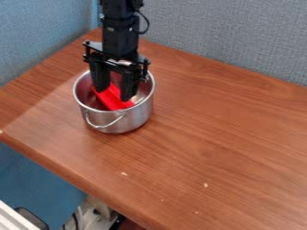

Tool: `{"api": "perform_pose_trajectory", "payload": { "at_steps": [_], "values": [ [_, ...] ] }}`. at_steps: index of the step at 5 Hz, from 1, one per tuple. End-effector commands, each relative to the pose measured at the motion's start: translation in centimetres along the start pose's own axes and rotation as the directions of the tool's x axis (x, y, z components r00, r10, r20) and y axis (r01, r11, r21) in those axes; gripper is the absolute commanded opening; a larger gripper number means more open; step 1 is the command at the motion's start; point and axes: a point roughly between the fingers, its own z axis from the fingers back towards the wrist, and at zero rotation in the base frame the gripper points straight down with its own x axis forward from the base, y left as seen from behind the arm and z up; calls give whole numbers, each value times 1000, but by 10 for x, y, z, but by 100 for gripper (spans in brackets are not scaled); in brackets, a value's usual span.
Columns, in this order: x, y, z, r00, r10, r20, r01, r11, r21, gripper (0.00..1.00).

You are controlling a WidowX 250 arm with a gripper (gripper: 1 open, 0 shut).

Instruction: Move the red object from the metal pot to the table

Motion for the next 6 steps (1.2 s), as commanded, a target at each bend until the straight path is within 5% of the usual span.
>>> {"api": "perform_pose_trajectory", "payload": {
  "at_steps": [1, 3, 4, 5, 6],
  "values": [
    [3, -1, 6, 1000, -5, 24, 5, 1000, 8, 0],
    [3, -1, 5, 1000, 0, 16, 0, 1000, 6, 0],
    [2, -3, 10, 1000, -2, 13, 2, 1000, 5, 100],
    [2, -4, 10, 1000, 0, 11, 0, 1000, 3, 100],
    [2, -4, 9, 1000, 2, 9, -2, 1000, 2, 0]
  ]
}}
